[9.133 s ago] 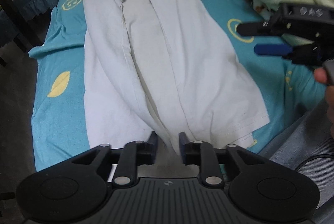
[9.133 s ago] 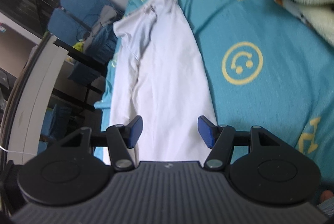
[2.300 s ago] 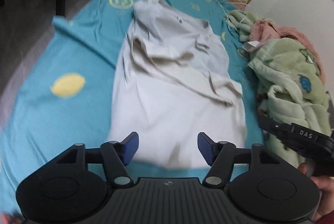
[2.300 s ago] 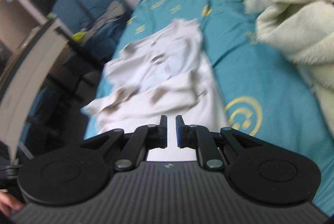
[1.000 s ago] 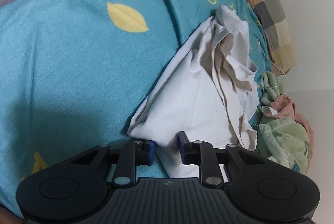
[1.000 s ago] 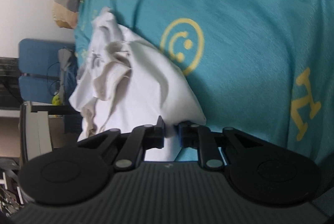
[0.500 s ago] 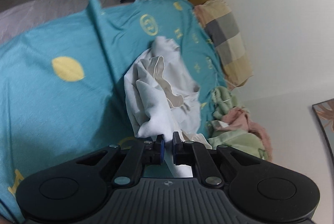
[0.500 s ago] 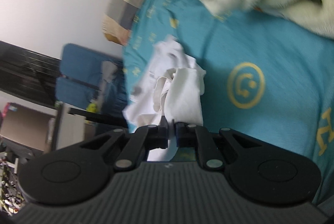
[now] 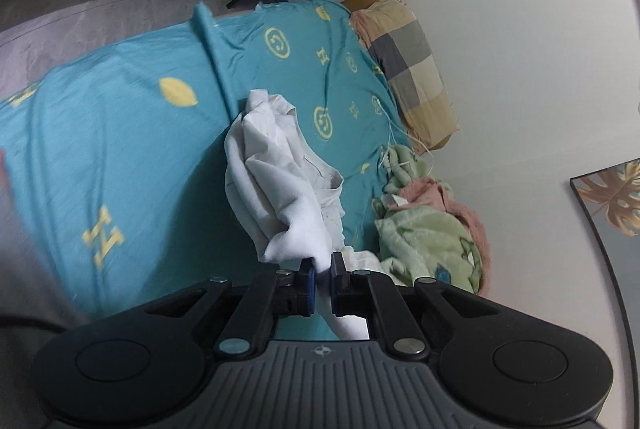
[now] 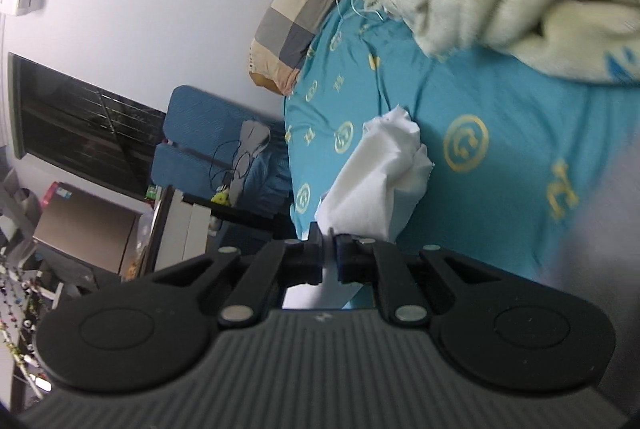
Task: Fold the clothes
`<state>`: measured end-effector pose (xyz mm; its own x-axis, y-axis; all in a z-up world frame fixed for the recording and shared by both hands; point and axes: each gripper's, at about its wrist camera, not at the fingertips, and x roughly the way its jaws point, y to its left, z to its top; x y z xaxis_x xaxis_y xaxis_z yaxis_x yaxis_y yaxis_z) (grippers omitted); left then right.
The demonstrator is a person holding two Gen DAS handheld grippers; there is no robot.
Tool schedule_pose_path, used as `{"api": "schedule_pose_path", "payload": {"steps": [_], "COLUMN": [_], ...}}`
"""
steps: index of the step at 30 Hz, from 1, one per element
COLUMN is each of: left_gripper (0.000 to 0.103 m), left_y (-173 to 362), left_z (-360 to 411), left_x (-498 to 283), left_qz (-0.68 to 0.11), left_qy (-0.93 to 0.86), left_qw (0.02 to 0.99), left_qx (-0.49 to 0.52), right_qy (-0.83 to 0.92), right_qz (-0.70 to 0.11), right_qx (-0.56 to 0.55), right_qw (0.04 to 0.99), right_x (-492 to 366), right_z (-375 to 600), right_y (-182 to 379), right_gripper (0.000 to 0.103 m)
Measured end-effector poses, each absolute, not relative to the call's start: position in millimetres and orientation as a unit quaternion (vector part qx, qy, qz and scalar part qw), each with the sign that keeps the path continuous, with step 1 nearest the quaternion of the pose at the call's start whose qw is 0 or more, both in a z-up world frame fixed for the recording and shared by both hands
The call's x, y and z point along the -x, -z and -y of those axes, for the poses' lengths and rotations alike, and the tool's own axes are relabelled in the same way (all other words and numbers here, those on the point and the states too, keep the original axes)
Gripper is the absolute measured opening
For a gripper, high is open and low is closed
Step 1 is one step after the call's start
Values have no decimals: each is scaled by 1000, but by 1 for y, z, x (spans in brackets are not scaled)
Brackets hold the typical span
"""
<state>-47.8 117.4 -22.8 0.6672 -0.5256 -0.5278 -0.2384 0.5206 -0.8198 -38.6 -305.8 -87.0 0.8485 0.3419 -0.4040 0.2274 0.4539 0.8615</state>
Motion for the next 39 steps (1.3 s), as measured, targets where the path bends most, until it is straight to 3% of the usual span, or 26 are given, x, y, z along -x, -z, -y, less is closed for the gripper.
{"api": "schedule_pose_path", "payload": {"steps": [6,14,27,36,39], "left_gripper": [7,8,8,10,21], "left_y": [18,26,133,157,152], "left_z": [-117,-101,-82,-71,-67], "left_x": [48,-71,-275,-306,-301], "left_qz": [-407,-417,-470,-468,-456], "left_qy": [85,45,13,33,43], "left_qw": [770,765,760,791,809], "left_qx": [484,488,448,393,369], "right_qy": [-29,6,74,65,45], "right_qz": [-280,-287,-349,-364,-369], "right_qx": [-537,-537,-505,-484,-464], "right_qw": [796,793,786,793,804], "right_x": [43,-55,-229,-264,-264], "right_z": [307,309,298,300,300], "right_y": [90,91,175,219,216], "right_gripper": [9,9,9,11,12]}}
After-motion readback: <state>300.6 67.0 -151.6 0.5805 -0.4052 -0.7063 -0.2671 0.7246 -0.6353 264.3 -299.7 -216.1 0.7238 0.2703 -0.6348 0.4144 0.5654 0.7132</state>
